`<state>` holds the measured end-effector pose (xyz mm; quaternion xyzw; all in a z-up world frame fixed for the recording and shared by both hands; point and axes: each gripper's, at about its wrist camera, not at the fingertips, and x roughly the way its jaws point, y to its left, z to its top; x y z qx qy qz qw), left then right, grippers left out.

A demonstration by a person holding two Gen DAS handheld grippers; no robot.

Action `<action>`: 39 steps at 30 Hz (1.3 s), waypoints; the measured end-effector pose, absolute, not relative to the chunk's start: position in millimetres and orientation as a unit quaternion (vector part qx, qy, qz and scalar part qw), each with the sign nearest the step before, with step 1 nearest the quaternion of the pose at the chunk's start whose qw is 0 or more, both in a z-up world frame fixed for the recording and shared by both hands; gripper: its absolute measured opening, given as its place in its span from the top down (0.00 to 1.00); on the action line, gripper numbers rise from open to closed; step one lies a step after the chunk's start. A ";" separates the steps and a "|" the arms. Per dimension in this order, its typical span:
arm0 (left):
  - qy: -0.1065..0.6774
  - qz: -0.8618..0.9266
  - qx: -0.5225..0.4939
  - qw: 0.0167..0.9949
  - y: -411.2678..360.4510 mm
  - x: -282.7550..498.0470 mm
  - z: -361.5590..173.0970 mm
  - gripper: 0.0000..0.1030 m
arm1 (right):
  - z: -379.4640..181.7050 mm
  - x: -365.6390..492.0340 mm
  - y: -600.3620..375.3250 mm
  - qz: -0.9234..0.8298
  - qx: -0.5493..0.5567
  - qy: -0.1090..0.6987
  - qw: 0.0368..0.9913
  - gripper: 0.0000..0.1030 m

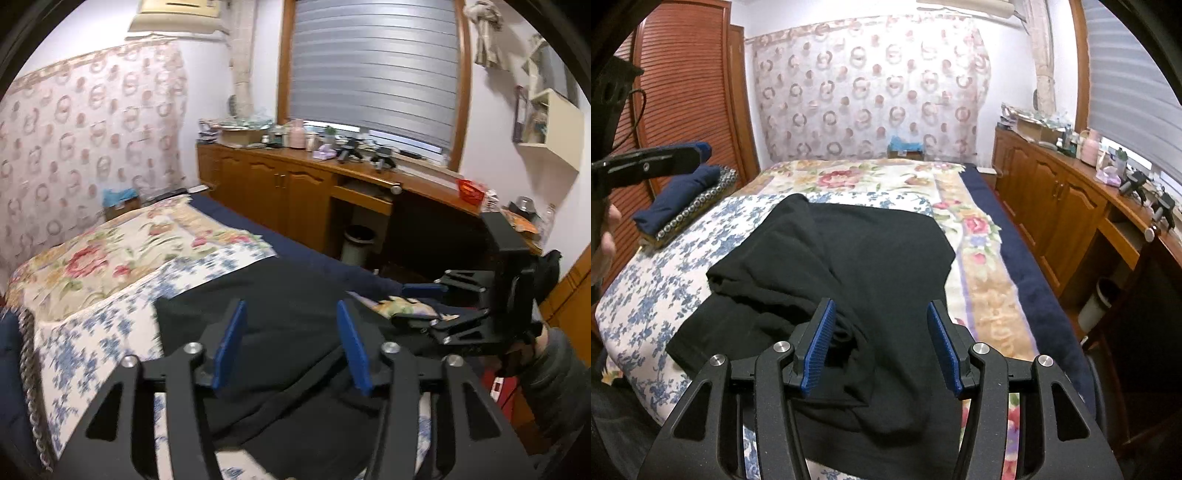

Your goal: Fold small clothes

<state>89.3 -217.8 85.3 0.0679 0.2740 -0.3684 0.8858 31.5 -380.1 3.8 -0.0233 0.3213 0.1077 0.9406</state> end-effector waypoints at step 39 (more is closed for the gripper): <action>0.297 -0.163 -0.008 0.941 -39.7 94.4 10.9 0.49 | -36.2 130.7 -178.8 0.311 -0.147 0.393 0.852 0.41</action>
